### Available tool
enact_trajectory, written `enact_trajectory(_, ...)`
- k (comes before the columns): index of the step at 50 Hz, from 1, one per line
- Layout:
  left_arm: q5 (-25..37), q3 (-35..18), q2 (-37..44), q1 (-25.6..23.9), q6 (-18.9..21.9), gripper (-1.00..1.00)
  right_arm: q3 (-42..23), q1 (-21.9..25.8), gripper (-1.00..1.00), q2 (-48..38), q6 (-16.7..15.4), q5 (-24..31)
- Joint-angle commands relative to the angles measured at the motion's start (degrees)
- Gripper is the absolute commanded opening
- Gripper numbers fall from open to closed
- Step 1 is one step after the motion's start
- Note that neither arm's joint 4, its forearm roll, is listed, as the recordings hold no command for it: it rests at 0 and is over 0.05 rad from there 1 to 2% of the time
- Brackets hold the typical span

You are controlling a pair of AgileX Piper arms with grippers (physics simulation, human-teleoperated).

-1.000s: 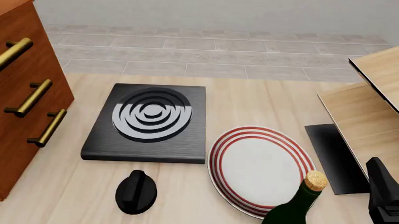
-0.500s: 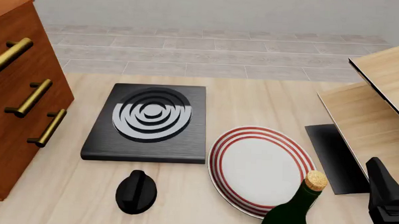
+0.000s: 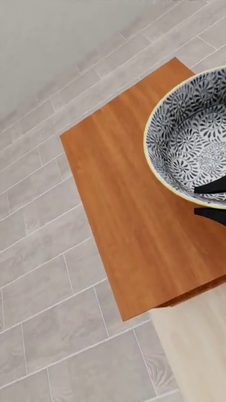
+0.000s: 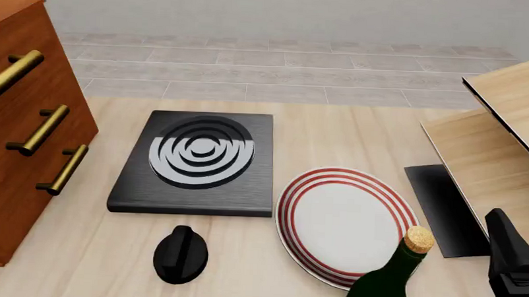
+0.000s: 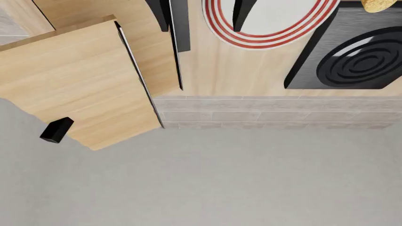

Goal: Put the bowl on the top of the cabinet.

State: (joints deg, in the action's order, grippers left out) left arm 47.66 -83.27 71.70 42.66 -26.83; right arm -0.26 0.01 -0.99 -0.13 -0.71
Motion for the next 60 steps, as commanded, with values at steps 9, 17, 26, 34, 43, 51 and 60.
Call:
enact_trajectory(9,-2.22,3.95,0.84,-1.01,-1.04,-1.00,0.00,0.00,1.00,0.00,0.00,0.00)
enact_trajectory(17,-2.79,6.01,-0.52,0.62,-4.30,1.00,0.00,0.01,1.00,0.01,0.00,0.01)
enact_trajectory(26,-3.01,6.11,-0.68,0.52,-4.34,1.00,0.00,0.00,1.00,-0.01,-0.01,0.00)
enact_trajectory(34,-2.81,5.58,-1.35,0.26,-4.26,1.00,0.00,0.00,1.00,0.00,0.00,0.00)
enact_trajectory(43,-2.60,4.82,-2.71,0.00,-4.15,1.00,0.00,0.00,1.00,0.01,0.00,0.00)
enact_trajectory(51,-2.94,4.72,-3.34,-0.41,-4.09,1.00,0.00,0.00,1.00,0.01,0.00,0.00)
enact_trajectory(60,-3.08,4.33,-4.98,-0.68,-4.28,1.00,0.00,-0.01,1.00,0.00,-0.02,0.00)
